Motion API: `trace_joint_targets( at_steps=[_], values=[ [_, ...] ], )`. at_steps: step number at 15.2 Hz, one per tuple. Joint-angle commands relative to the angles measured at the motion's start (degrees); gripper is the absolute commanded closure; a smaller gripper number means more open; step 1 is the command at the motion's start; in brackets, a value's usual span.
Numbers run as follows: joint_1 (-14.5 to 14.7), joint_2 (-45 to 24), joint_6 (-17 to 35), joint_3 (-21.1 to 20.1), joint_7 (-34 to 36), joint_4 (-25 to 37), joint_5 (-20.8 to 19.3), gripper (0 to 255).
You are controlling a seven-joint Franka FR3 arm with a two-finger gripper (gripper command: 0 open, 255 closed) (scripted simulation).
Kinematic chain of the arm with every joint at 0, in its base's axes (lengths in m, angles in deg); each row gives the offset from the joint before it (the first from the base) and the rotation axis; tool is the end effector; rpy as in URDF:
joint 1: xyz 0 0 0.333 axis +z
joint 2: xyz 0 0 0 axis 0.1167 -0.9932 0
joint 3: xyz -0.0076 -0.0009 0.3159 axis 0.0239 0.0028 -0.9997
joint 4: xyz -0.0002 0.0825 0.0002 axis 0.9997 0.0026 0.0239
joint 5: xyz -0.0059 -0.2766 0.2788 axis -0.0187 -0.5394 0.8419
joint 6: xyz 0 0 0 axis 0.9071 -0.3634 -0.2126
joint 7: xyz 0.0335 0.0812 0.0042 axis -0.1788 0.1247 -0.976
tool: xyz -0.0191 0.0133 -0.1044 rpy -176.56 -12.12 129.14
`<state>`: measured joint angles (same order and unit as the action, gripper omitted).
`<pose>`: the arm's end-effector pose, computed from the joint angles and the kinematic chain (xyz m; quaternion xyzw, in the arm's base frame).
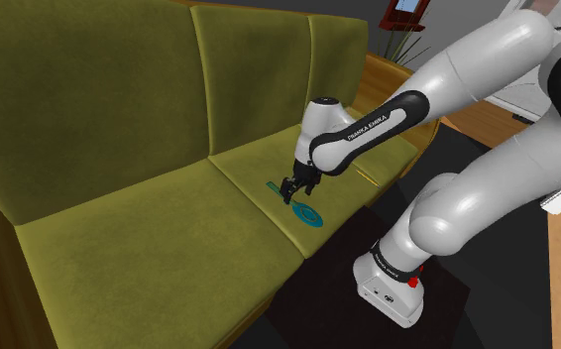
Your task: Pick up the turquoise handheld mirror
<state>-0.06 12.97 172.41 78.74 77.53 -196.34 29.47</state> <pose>0.3399 0.0651 0.2563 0.9967 -0.0685 -0.0424 0.0025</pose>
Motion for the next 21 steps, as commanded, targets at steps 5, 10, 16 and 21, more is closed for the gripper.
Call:
trace_joint_targets(
  at_steps=[5,10,16,21],
  values=[
    [-0.2,-5.0,5.5,0.0,0.0,-0.4,-0.2,0],
    [-0.2,-5.0,5.6,0.0,-0.1,-0.5,-0.2,255],
    [-0.2,-4.0,4.4,0.0,-0.1,-0.4,-0.2,255],
    [-0.1,1.2,-1.3,0.1,-0.1,0.2,0.0,255]
  ],
)
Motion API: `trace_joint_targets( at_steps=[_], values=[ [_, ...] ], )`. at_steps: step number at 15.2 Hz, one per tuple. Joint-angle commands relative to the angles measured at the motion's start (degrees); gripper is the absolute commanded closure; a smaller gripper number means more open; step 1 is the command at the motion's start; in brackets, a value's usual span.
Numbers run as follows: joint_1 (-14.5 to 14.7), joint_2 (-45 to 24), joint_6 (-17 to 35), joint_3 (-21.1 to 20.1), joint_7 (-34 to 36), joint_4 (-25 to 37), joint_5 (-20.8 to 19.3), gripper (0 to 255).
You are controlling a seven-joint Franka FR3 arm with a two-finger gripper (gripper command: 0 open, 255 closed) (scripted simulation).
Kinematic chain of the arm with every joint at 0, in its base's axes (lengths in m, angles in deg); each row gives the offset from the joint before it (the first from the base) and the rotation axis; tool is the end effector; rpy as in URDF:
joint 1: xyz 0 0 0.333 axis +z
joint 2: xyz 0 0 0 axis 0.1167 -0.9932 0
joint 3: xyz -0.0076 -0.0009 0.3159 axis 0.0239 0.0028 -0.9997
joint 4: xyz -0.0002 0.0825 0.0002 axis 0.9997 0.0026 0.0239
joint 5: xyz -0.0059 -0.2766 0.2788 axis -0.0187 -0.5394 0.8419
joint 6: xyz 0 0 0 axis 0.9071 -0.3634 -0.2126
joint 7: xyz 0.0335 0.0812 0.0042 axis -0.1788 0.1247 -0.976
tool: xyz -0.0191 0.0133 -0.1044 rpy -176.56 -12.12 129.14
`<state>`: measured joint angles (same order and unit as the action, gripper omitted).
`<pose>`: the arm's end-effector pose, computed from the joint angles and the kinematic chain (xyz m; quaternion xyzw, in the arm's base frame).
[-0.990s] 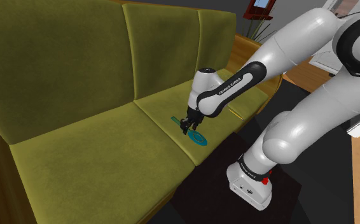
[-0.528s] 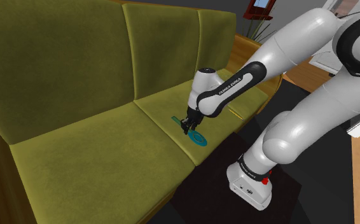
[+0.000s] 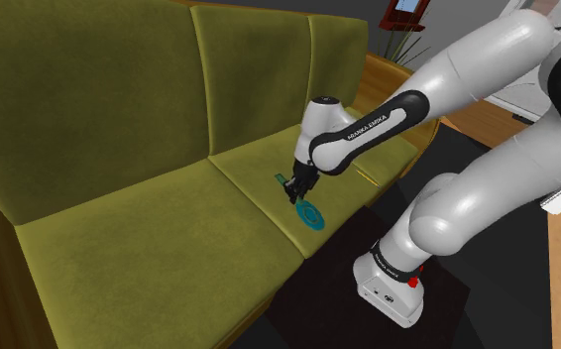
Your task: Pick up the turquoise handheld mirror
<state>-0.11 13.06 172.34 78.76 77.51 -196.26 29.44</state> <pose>0.3405 0.0648 0.2572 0.9968 -0.0687 -0.0416 0.0023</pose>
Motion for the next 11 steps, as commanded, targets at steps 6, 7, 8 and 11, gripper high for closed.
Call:
trace_joint_targets(
  at_steps=[6,7,8,11],
  values=[
    [0.0,6.6,-7.9,0.3,-0.1,1.3,0.0,255],
    [0.0,7.4,-9.0,0.3,-0.1,1.6,0.0,255],
    [0.0,8.2,-10.1,0.3,-0.1,1.8,0.0,255],
    [0.0,9.1,-11.3,0.4,-0.1,2.2,-0.1,255]
  ],
)
